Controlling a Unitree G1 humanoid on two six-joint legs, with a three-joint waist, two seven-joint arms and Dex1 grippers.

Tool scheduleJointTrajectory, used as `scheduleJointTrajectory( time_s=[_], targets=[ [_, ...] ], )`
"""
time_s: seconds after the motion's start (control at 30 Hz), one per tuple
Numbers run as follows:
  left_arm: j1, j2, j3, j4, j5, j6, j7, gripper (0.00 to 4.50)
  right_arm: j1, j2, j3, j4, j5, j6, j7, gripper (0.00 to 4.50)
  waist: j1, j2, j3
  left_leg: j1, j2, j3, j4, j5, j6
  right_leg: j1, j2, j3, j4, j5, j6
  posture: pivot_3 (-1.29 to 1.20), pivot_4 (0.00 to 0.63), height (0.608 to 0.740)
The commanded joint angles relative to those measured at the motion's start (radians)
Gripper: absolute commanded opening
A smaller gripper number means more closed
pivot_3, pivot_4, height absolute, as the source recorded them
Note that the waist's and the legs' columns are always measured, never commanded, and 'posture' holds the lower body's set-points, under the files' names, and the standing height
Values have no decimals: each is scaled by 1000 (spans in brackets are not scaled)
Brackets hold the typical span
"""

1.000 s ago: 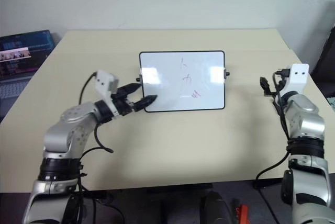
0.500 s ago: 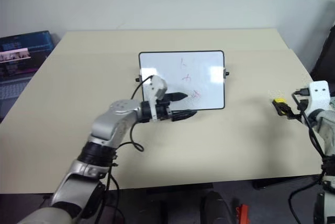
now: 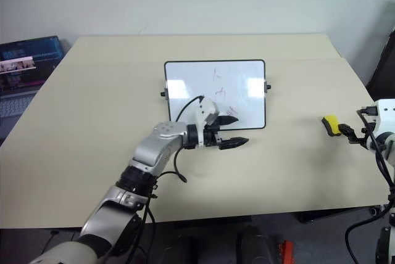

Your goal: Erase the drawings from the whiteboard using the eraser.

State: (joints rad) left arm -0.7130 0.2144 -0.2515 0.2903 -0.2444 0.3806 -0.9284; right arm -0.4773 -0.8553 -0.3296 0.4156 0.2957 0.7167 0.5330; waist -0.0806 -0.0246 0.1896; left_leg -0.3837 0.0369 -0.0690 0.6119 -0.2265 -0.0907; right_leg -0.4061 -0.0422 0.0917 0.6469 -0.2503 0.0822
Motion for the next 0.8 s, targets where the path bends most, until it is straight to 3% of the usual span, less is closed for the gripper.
scheduleJointTrajectory(
  time_s=[0.03,0.73,0.8],
  targets=[
    [-23,-13,-4,-19,6,-16,-10,4500,-47,-26,-4,40,-8,-18,18,4485,0,0,0,0,0,0,0,0,0,0,0,0,0,0,0,0,150,740],
    [5,-2,3,-68,27,3,7,4500,-243,44,126,339,-86,-171,81,4485,-2,0,0,0,-1,0,0,0,0,0,0,1,0,0,0,0,150,740],
    [7,1,4,-73,26,6,7,4500,-254,47,127,365,-94,-185,79,4120,-2,0,0,0,-1,0,0,0,0,0,0,1,0,0,0,0,150,740]
  ],
)
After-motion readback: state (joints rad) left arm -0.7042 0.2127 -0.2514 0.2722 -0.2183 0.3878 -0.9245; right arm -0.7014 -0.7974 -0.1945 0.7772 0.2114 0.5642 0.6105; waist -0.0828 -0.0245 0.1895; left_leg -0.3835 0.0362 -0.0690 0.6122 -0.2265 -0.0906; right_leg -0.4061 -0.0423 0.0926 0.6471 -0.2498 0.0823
